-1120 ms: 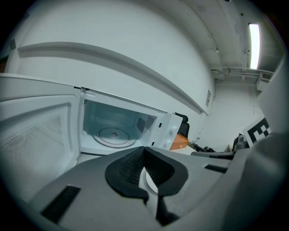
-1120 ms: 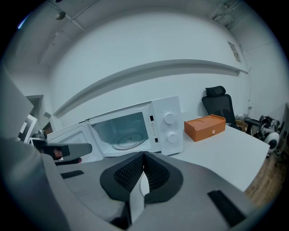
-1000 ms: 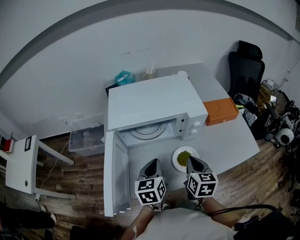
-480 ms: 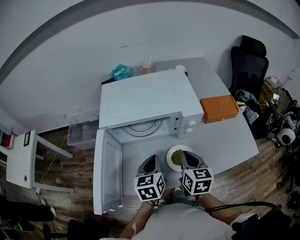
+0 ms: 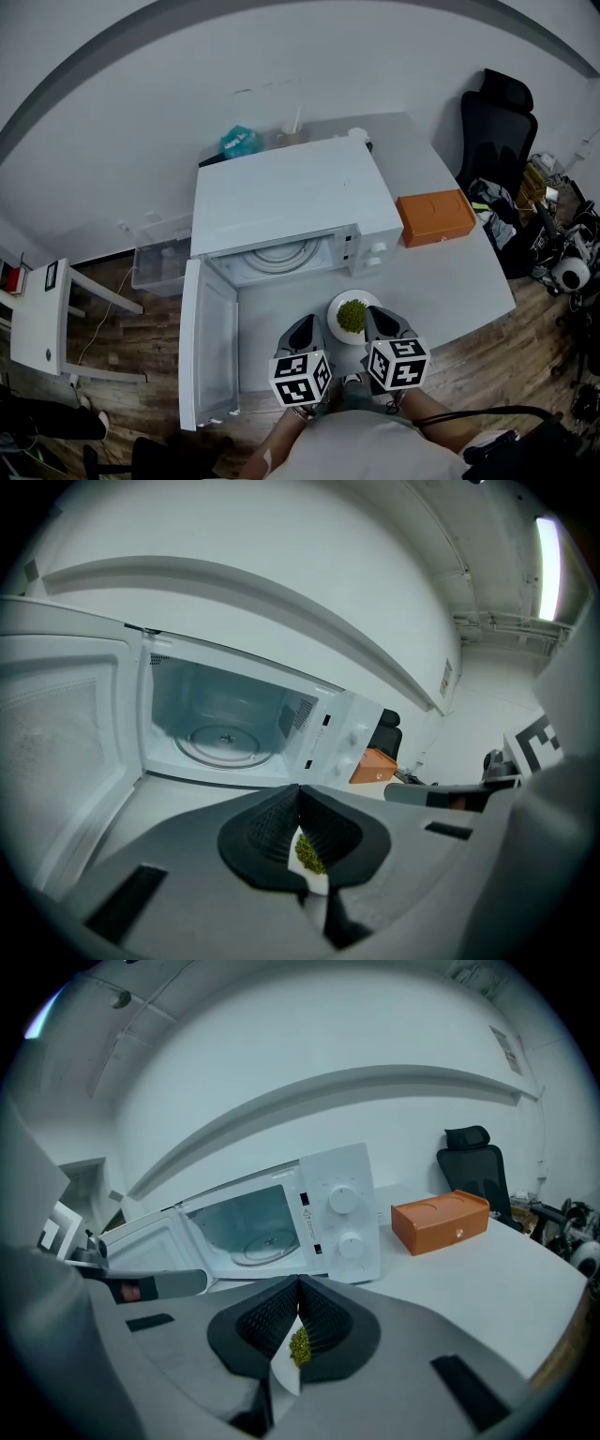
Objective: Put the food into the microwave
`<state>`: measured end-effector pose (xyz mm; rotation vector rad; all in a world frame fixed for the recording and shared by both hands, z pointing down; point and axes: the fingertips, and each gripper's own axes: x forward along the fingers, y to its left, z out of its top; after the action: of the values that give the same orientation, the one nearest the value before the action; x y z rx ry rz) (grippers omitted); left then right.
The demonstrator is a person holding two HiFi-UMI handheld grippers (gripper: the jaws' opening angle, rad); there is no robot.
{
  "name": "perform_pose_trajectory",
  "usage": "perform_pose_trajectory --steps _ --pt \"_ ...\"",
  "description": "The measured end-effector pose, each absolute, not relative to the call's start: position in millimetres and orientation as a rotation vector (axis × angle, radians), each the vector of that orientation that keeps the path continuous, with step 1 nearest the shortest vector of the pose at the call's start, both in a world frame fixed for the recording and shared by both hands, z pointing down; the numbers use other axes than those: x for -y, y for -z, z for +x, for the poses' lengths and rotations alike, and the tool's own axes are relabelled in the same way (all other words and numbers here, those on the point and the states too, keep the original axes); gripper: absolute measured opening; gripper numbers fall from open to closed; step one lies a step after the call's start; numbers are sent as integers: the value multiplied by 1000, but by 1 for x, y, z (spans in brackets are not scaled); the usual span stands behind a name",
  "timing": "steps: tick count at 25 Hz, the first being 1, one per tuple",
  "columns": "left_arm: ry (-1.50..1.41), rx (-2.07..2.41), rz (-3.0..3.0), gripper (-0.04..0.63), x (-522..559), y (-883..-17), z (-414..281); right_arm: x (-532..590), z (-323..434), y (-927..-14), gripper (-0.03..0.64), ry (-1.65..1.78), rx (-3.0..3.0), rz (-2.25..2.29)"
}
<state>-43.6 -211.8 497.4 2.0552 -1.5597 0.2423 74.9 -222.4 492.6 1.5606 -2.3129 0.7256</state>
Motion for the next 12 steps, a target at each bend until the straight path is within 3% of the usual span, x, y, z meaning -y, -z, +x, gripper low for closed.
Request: perform_pose_trajectory --steps 8,12 --pt "-314 1477 2047 9 216 -526 -29 225 87 -522 18 -794 2280 1536" --pt "-341 1431 2031 71 217 -543 -20 227 96 -538 21 -831 2263 1548"
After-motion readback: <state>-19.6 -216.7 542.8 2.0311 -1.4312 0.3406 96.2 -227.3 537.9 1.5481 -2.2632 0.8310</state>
